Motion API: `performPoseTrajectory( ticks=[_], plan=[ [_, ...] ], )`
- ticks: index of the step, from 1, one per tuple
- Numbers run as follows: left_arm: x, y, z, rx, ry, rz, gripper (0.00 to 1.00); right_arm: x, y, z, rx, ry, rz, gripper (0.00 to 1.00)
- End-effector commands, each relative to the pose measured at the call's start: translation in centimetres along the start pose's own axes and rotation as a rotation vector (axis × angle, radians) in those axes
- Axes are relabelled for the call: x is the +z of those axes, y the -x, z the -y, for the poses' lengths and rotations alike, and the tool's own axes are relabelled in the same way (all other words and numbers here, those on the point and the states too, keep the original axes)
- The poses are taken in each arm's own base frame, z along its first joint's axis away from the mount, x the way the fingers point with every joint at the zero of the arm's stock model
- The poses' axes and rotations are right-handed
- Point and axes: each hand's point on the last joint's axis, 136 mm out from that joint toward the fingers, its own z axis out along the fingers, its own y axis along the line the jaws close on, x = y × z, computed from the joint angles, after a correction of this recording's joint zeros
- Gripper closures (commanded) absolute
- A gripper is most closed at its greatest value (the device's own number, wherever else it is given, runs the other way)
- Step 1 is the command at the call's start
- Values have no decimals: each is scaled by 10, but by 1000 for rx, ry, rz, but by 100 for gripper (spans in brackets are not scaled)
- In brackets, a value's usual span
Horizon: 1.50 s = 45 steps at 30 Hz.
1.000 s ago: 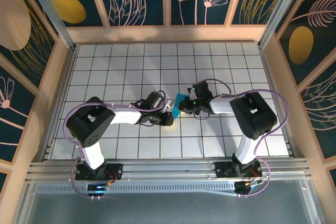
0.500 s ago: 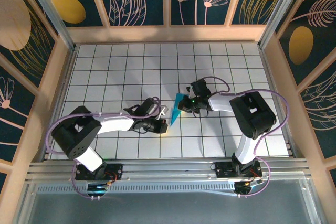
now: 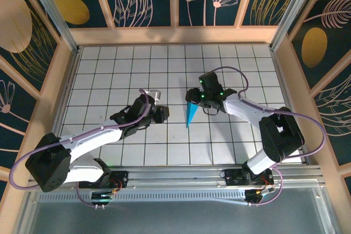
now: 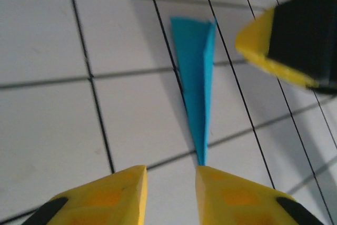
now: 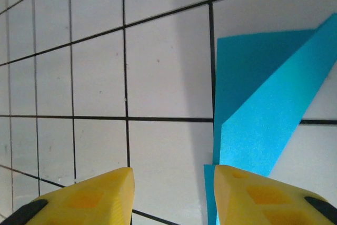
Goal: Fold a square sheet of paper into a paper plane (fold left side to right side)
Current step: Turn over the paper plane at the center of the table.
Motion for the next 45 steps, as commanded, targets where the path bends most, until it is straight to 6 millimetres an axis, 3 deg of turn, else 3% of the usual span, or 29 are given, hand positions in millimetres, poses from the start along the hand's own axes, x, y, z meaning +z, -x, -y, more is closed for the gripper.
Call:
performPoseTrajectory(
  ticks=[1,4,10,21,27,35,45],
  plan=[
    [-16,35,-20,-63,117,194,62,-1,-8,23,100,-218,28,51],
    [-26,45,-25,-80,133,264,53,-3,-5,28,125,-374,67,46],
    [-39,45,-37,-92,167,303,45,12,3,39,121,-589,57,44],
    [-59,41,-53,-103,195,360,25,43,-2,48,135,-656,20,44],
    [-63,43,-55,-100,200,371,23,46,-9,58,132,-692,-1,54],
    [-62,45,-54,-92,207,373,22,39,-10,56,132,-686,9,69],
    [-66,51,-51,-94,211,388,20,12,-2,42,133,-649,60,99]
  ],
)
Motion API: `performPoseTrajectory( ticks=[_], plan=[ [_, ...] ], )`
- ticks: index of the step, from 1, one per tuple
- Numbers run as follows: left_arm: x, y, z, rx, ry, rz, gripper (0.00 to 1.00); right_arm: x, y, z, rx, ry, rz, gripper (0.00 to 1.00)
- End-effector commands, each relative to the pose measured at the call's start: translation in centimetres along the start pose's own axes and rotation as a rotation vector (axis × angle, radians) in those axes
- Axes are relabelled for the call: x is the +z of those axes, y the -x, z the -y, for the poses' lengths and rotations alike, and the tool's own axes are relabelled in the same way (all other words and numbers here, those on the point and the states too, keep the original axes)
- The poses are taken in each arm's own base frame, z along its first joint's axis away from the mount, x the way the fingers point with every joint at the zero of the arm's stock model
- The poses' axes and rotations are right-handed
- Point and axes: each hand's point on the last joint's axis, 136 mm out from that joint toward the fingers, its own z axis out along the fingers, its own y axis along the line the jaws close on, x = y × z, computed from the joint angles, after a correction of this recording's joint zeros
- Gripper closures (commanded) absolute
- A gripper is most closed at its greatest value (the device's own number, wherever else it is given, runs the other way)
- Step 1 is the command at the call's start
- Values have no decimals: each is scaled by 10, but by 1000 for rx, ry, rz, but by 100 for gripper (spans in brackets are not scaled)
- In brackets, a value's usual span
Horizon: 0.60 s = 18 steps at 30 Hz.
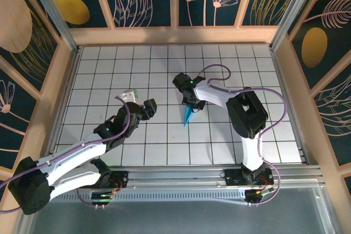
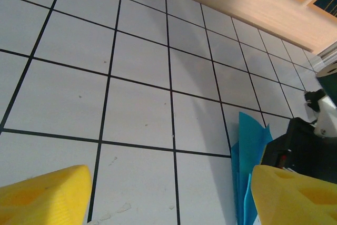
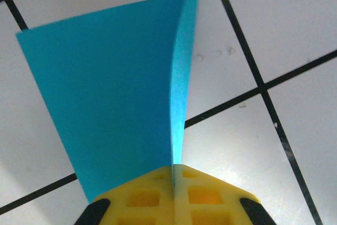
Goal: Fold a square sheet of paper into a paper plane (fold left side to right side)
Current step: Turn over the paper plane at the center of the table.
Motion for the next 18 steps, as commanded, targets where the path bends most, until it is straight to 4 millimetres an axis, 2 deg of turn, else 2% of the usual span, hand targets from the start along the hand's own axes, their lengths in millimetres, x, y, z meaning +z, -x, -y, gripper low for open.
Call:
performPoseTrajectory(
  ticks=[1,11,16,18],
  plan=[
    [-2,9,-2,7,23,26,20,-31,9,10,14,10,65,100],
    [-7,25,6,-71,1,74,16,-91,37,15,-16,196,234,100],
    [-13,32,6,-143,-19,108,14,-120,43,19,-101,366,346,100],
    [-17,35,6,-156,-29,120,13,-134,41,15,-153,486,372,100]
  ],
)
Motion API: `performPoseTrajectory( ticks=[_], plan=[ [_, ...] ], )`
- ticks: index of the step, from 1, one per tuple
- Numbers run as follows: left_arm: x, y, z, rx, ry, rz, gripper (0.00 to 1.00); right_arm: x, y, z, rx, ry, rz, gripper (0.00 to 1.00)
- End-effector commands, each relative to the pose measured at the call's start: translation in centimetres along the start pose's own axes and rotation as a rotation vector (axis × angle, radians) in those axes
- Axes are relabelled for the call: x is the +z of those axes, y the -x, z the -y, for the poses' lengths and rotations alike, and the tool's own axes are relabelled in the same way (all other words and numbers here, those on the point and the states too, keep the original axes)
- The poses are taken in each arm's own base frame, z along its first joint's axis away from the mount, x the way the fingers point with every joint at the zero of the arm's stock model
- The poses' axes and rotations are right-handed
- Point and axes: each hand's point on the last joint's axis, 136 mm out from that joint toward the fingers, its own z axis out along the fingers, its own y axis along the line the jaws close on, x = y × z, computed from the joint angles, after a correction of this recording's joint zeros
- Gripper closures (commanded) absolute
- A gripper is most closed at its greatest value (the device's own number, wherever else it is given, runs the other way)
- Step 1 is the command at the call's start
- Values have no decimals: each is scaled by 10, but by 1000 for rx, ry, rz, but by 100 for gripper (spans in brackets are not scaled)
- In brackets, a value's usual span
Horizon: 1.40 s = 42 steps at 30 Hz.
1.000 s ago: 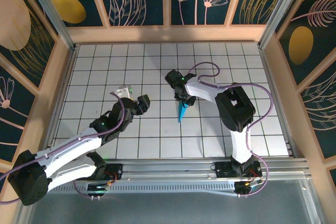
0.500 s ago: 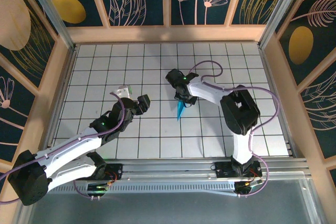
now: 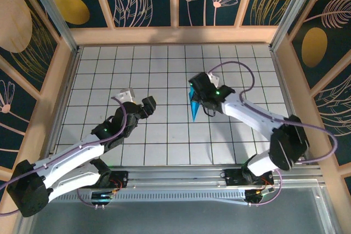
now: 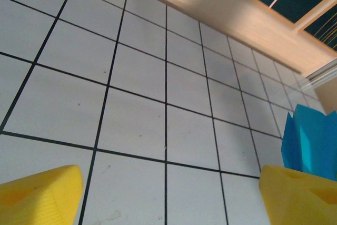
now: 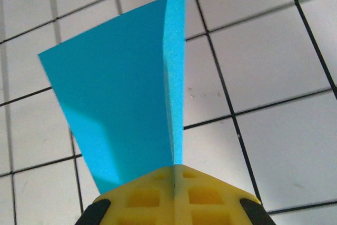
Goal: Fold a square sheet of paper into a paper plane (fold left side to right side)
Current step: Turn over the paper plane at the center of the table.
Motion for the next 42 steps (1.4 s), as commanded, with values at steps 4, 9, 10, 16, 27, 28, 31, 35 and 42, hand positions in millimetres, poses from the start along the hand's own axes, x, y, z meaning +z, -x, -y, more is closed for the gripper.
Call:
performPoseTrajectory(
  ticks=[4,9,10,16,27,28,31,35,42],
  plan=[
    [-11,23,2,-68,-12,73,13,-37,27,-16,-55,357,138,100],
    [-16,26,-1,-78,-5,85,12,-51,28,-6,-30,559,140,100],
    [-16,27,-2,-83,-6,89,12,-52,28,-5,-21,593,142,100],
    [-16,27,-3,-98,-9,89,11,-71,14,-16,30,905,101,100],
    [-9,17,3,-111,-34,51,11,-64,-18,-33,118,1132,-48,100],
    [-8,17,3,-110,-36,49,11,-61,-21,-35,118,1133,-63,100],
    [-6,14,4,-107,-38,40,11,-54,-30,-42,117,1139,-99,100],
    [-4,11,5,-106,-43,27,11,-38,-43,-51,129,1112,-138,100],
    [-2,6,2,-115,-36,11,11,-6,-63,-69,154,1090,-214,100]
  ],
)
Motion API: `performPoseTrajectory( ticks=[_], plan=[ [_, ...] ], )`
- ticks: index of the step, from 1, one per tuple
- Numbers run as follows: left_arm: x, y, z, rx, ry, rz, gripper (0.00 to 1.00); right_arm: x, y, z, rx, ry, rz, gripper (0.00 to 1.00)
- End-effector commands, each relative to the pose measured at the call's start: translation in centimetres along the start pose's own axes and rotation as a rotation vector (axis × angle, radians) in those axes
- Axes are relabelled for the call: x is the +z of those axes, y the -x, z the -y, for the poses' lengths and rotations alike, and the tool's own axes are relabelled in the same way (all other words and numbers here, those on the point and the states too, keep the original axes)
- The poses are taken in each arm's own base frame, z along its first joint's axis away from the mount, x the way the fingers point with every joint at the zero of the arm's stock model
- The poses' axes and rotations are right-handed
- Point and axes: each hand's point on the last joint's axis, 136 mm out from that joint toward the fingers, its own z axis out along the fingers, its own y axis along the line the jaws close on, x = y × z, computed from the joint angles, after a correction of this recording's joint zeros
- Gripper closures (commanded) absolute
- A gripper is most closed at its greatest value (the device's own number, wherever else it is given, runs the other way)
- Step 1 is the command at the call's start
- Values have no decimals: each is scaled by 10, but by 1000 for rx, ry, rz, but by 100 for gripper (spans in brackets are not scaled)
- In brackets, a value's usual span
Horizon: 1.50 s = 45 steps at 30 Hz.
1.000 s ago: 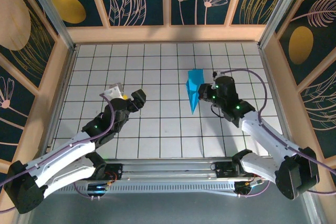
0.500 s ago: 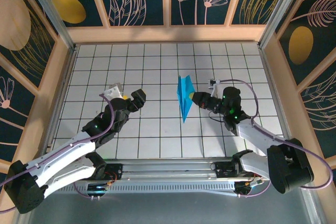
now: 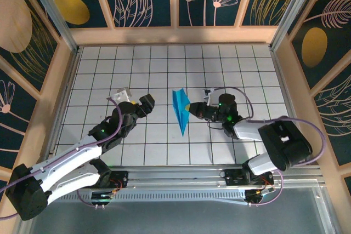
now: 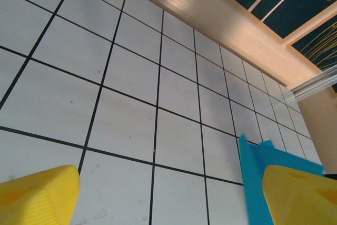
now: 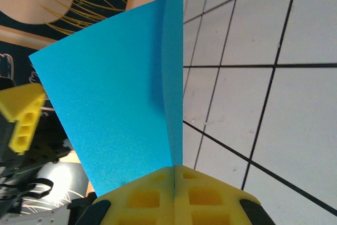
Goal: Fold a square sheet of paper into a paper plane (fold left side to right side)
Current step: Turn over the paper plane at the center of the table.
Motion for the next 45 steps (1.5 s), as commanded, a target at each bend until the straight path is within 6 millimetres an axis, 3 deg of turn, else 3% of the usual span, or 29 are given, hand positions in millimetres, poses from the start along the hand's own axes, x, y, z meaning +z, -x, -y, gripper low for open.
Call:
performPoseTrajectory(
  ticks=[1,8,20,37,45],
  plan=[
    [2,1,2,-34,-21,8,10,16,9,-8,-18,46,20,100],
    [2,-1,0,-34,-16,4,10,41,-7,22,41,8,-30,100],
    [6,-5,-1,-31,-6,-14,10,52,-22,61,62,-97,-66,100],
    [15,-12,1,-14,11,-56,10,45,-22,99,112,-288,-56,78],
    [19,-17,1,-9,15,-82,10,37,-15,96,60,-351,-42,67]
  ],
)
